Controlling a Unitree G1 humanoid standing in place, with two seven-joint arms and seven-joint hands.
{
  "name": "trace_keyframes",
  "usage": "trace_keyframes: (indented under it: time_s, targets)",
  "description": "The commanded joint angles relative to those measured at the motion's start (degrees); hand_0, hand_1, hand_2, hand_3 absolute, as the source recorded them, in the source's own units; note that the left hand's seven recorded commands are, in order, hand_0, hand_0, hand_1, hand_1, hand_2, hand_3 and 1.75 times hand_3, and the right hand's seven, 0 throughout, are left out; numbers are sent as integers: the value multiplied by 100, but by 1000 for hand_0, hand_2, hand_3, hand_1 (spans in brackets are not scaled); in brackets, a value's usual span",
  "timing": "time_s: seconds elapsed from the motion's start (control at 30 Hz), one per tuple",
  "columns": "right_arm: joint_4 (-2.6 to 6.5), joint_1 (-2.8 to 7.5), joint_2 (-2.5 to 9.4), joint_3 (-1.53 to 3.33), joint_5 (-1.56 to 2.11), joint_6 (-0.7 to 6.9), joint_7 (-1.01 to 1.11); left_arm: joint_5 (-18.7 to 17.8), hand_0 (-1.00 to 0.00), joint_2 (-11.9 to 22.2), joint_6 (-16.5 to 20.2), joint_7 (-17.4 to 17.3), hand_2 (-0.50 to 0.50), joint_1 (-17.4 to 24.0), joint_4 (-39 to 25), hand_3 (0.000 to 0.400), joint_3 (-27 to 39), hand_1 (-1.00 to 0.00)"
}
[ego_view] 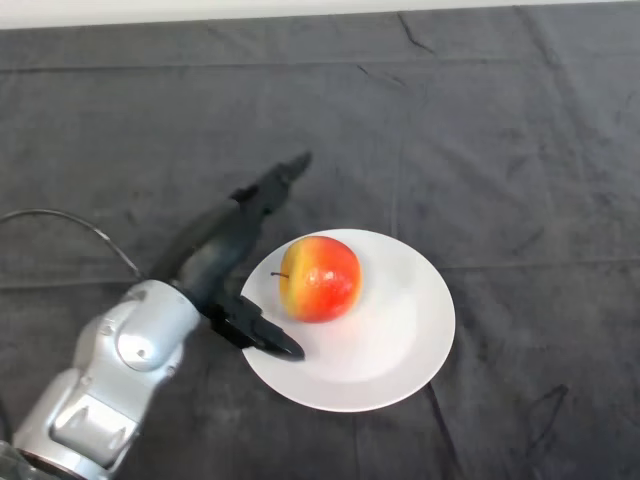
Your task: Move the apple to the plate
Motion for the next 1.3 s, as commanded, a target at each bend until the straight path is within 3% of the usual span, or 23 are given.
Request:
trace_keyframes:
  time_s: [0.03, 0.6, 1.3]
  targets:
    - [-189, 148, -143, -108, -33, 45, -19, -115, 0, 312, -135, 130, 0, -342, -98, 0, 302, 0]
    - [-197, 152, -144, -111, -32, 48, -18, -711, 0, 705, -340, 744, 0, -508, 212, 0, 2082, 0]
    - [-156, 127, -145, -105, -40, 38, -19, -1068, 0, 1630, -868, 1036, 0, -371, 1128, 0, 3773, 0]
